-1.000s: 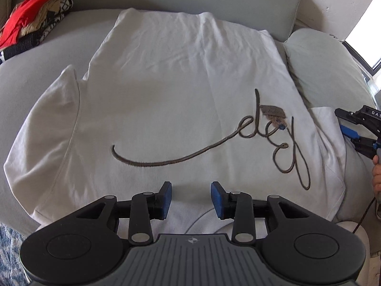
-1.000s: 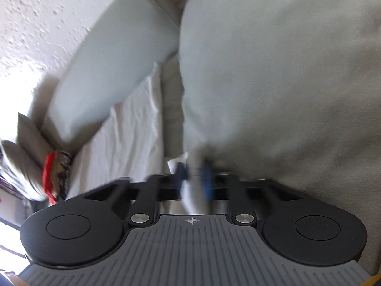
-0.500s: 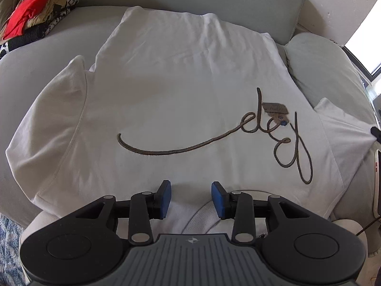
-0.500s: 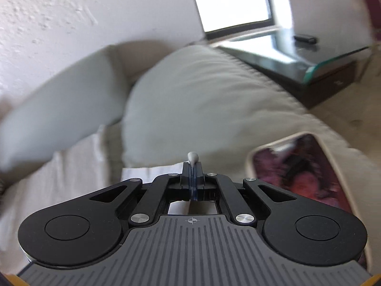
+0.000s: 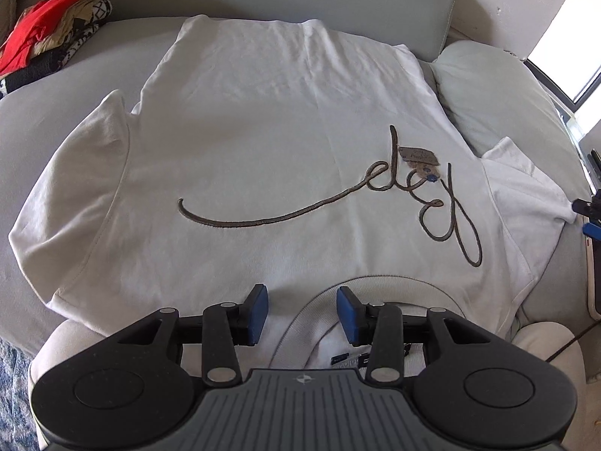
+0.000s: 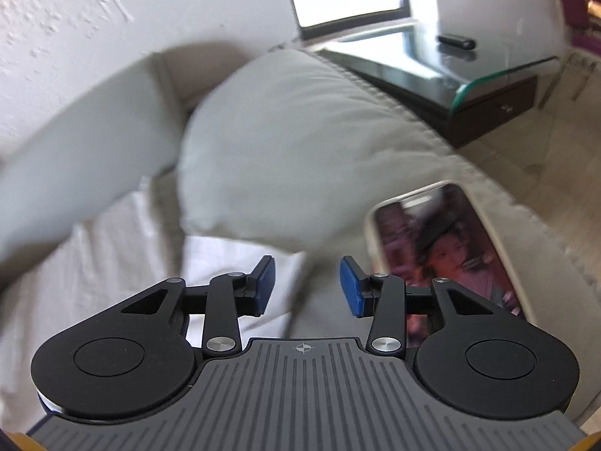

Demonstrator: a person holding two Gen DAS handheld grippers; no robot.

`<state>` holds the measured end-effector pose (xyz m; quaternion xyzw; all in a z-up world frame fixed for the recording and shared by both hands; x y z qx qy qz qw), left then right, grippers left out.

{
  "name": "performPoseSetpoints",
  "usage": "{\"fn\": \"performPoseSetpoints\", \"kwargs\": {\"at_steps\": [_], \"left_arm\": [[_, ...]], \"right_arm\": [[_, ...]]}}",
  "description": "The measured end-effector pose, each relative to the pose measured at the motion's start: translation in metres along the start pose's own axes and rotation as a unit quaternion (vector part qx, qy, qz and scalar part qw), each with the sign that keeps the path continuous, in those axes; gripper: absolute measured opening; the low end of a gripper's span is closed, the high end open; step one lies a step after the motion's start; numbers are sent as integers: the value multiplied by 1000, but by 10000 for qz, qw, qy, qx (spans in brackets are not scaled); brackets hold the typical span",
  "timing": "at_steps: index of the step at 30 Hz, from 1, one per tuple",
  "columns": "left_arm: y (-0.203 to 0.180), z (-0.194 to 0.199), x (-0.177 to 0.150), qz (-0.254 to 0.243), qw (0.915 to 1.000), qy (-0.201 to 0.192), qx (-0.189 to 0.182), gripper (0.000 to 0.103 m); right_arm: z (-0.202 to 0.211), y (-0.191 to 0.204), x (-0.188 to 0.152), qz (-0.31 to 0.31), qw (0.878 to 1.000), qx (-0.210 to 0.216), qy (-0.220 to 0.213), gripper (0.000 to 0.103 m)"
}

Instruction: Fold clothes

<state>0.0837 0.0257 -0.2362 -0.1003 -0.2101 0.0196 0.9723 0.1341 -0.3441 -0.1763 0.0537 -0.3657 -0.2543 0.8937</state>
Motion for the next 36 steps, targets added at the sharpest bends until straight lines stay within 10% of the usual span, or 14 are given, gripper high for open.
{"fn": "performPoseSetpoints", "kwargs": {"at_steps": [5,14,19,21,26,32,36], "left_arm": [[1,5,0,32,9999,-157,60,40],[-4,9,-24,-676,9968,419,95,22],[48,55,-12,400,9968,-369,-588,38],[93,72,-7,1388,9831,-868,-819,43],[202,91,-18,3586,9120,-1607,-1173,43],[235,50,-34,4591,8547,-1243,-2082,43],[234,31,-21,4669,8383,-1142,-2572,43]], "right_arm": [[-10,67,-64,808,9803,1263,1282,25],[9,93,-135,2188,9545,267,2010,33],[40,112,-131,1686,9589,1176,1955,53],[43,124,-132,1531,9578,1419,1978,53],[43,142,-137,1313,9556,1623,2082,53],[47,152,-143,1461,9529,1651,2082,53],[44,150,-147,1488,9531,1563,2120,53]]}}
Point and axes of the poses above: each gripper's, at about its wrist camera, not at the fingertips, and z roughly against the way its jaws point, y to its left, x to its top, the point moved 9 cm from there along -z, roughly the way its jaws point, and after that the axes turned 5 degrees about y, right-handed, at the moved point
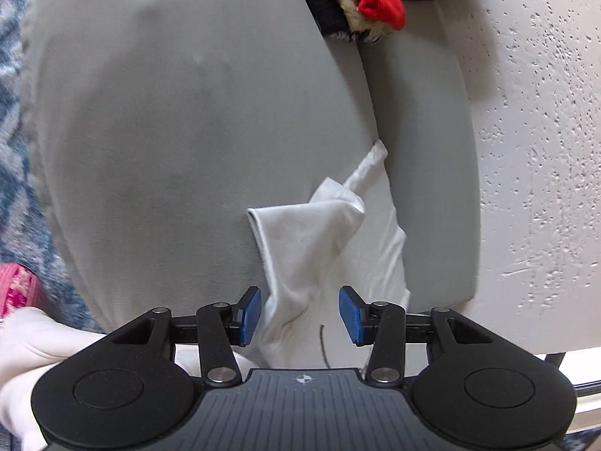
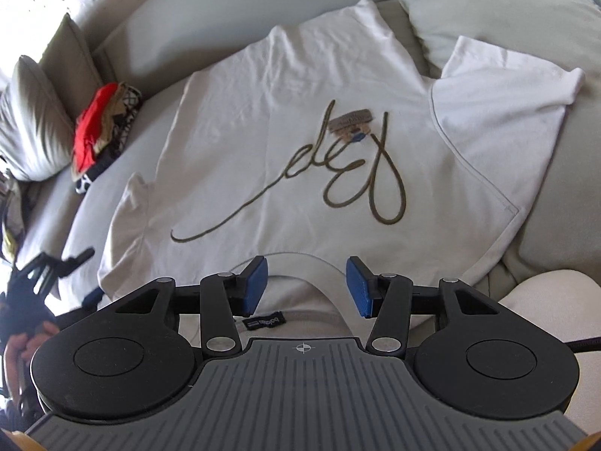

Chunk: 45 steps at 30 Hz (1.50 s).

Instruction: Fold clothes

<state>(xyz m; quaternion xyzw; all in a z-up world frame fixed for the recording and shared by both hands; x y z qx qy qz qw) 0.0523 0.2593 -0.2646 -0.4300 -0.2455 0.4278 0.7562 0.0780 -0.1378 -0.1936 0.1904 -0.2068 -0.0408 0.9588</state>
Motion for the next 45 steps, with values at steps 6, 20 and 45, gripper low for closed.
{"fn": "performPoseSetpoints", "kwargs": {"at_steps": [6,20,45], "left_arm": [[-3,-26,19,169,9992,59,-355,43],[0,2,57,81,9901,-1393,-159,0],[14,6,58,-410,9900,-1271,458,30]], "right_arm": [[-12,-12,-4,-221,9996,-108,141,53],[-23,-30,-8,-480,9982,-216,289,53],[-21,-41,-7,-653,9974,24,295,59]]}}
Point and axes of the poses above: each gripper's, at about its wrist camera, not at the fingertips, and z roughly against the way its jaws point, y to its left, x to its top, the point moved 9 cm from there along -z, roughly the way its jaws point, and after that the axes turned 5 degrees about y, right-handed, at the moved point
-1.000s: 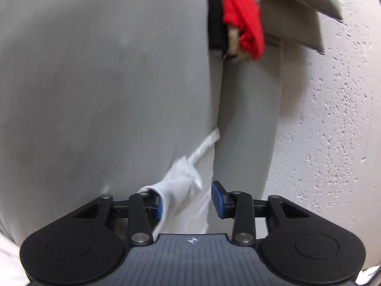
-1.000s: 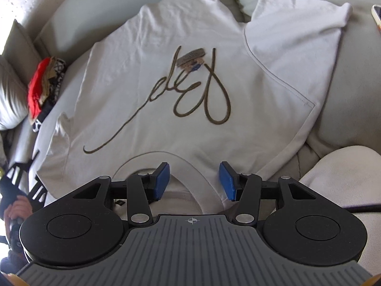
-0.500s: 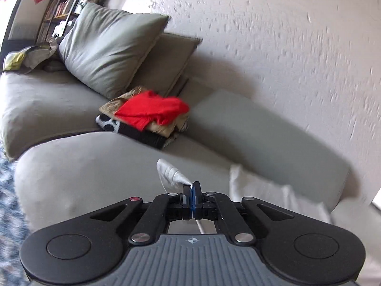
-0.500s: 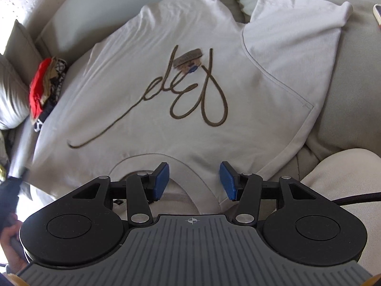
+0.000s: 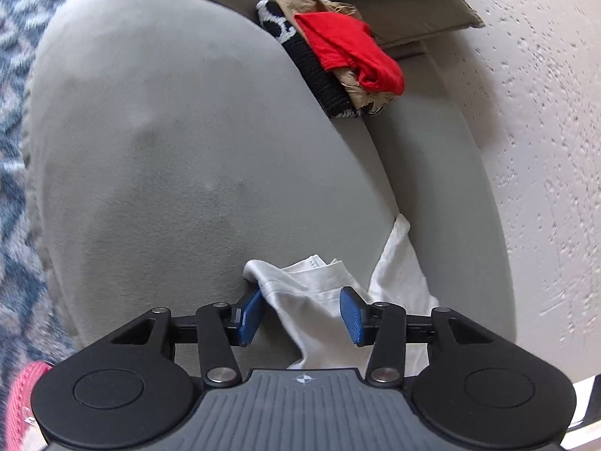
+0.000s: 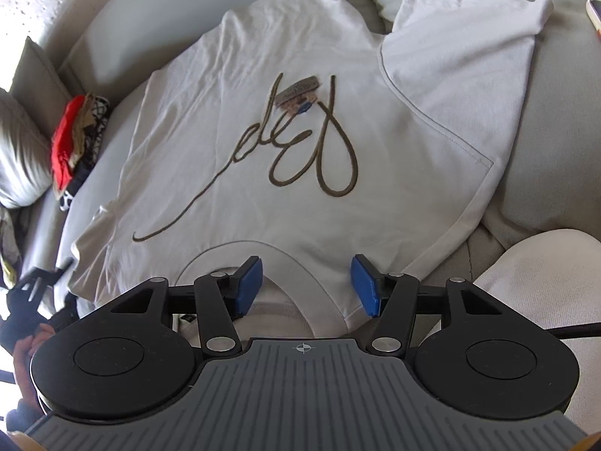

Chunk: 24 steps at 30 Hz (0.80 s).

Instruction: Fold clothes

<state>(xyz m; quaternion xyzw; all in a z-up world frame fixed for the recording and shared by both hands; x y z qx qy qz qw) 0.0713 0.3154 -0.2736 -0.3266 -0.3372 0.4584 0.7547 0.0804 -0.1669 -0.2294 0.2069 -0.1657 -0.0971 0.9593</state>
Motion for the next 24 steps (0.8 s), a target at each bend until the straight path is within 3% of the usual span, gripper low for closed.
{"fn": "performPoseSetpoints", "kwargs": {"at_steps": [1,2,4,6,8,9,13,15,18,21,22,24], "left_arm": [[0,0,0,-46,9999,-22,89,0],[-1,0,1,-121,9997,-61,202,0],[-16,12,6,-897,9935,-572,399,0],[-28,22,5,-1565,9817,-893,622,0],[-24,16,0,-2094,9656,-819,1303,1],[-18,9,-3,-2191,9590,-608,1690,4],[-12,25,1,-1920,9660,-270,1710,16],[-18,41,8,-1845,9632,-433,1908,25],[-47,57,16,-2119,9631,-682,1511,26],[-82,31,22,-2775,9498,-543,1336,49],[-93,21,24,-2997,9441,-489,1284,52],[-101,-14,29,-3236,9326,-166,1592,52]], "right_arm": [[0,0,0,2,10000,8,4,59],[0,-1,0,4,10000,20,6,59],[0,-2,1,0,10000,55,11,59],[-1,-3,2,-51,10000,80,17,59],[0,-4,2,-87,9999,93,48,59],[1,-5,3,-100,9999,95,71,59],[6,-8,3,-275,9995,139,89,59],[8,-9,5,-404,9990,184,23,59],[12,-7,10,-448,9986,267,-101,59],[10,-6,11,-431,9987,259,-94,59],[9,-6,11,-438,9987,249,-67,59],[6,-8,10,-467,9986,230,-19,59]]}}
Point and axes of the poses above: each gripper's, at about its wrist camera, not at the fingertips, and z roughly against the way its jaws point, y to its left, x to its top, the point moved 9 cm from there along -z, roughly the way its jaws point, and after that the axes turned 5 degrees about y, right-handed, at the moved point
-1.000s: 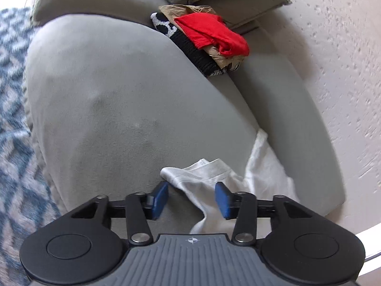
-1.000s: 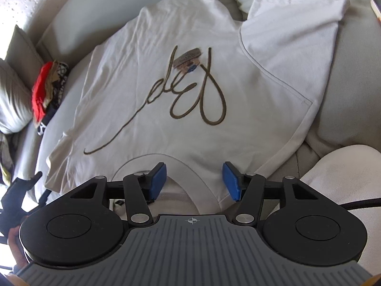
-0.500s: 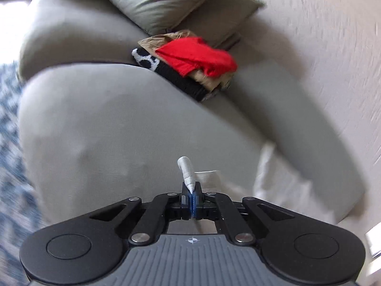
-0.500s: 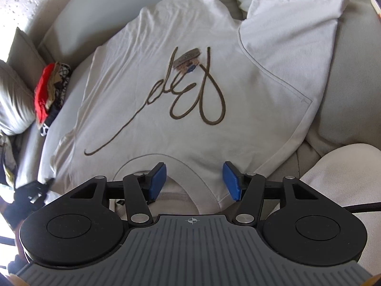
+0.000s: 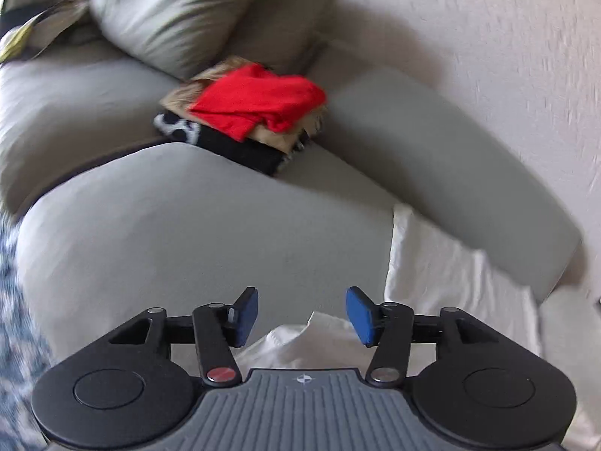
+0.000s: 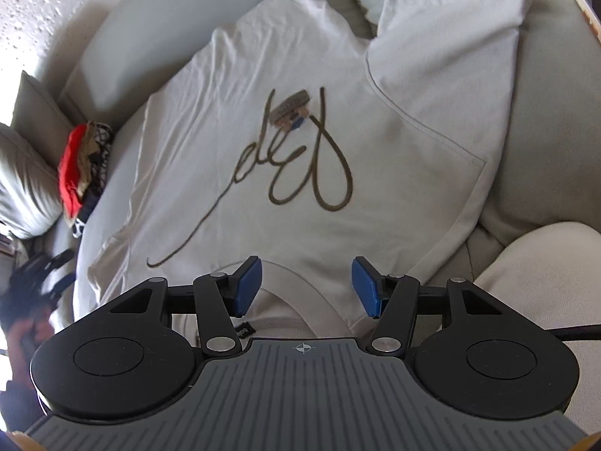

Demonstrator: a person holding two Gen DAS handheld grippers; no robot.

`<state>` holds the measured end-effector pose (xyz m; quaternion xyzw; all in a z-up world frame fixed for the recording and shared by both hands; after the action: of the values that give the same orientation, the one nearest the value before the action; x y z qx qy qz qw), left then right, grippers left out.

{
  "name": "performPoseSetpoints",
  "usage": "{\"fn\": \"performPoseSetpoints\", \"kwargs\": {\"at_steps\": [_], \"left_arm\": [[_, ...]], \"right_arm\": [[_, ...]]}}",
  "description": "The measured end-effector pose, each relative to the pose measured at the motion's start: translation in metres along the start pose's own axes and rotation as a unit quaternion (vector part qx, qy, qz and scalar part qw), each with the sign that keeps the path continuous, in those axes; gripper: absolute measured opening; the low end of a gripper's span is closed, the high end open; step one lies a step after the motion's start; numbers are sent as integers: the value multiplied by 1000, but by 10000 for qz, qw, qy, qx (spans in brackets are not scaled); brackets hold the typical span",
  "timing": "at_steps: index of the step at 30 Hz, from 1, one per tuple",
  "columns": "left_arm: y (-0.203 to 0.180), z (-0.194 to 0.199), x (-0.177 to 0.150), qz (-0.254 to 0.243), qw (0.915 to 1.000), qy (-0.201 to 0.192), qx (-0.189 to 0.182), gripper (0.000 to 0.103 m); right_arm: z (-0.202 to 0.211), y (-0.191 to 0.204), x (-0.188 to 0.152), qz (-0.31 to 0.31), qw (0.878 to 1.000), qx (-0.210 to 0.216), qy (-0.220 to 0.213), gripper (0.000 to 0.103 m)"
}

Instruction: Fold clothes

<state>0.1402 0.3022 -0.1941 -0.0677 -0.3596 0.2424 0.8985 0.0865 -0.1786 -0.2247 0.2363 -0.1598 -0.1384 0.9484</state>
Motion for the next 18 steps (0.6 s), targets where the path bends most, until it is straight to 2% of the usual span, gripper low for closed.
{"fn": "performPoseSetpoints", "kwargs": {"at_steps": [2,6,8,11,12,13,14,16,18], "left_arm": [[-3,-31,4,-6,9988,476,136,51],[-6,-71,-4,13,9911,1331,6,48],[-10,-76,-8,-171,9890,1469,26,47],[-21,-76,-14,-343,9838,1725,-343,29],[-26,-74,-17,-421,9816,1792,-503,18],[-29,-72,-20,-566,9805,1791,-569,6],[-32,-70,-21,-780,9809,1705,-525,5],[-33,-60,-17,-1205,9861,1122,-224,2],[-34,-47,-12,-1498,9877,449,49,3]], "right_arm": [[-1,-2,0,-13,10000,1,23,59],[-3,-4,3,21,10000,-20,28,59],[-5,-3,4,69,10000,-43,30,59],[-7,-2,5,144,9999,-68,21,60],[-7,-2,5,160,9998,-68,22,60],[-6,-2,5,162,9998,-62,21,60],[-6,-2,5,154,9999,-50,21,60],[-6,-2,5,131,9999,-22,14,60],[-7,-2,5,115,9999,-6,6,60]]}}
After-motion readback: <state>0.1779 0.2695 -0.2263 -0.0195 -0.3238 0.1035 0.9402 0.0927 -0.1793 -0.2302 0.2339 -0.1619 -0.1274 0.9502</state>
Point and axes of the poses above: each gripper's, at about its wrist camera, not at the fingertips, and z roughly against the way its jaws point, y to its left, x to its top, the point moved 9 cm from there along -z, roughly the way its jaws point, and after that the axes turned 5 degrees about y, right-handed, at the moved point
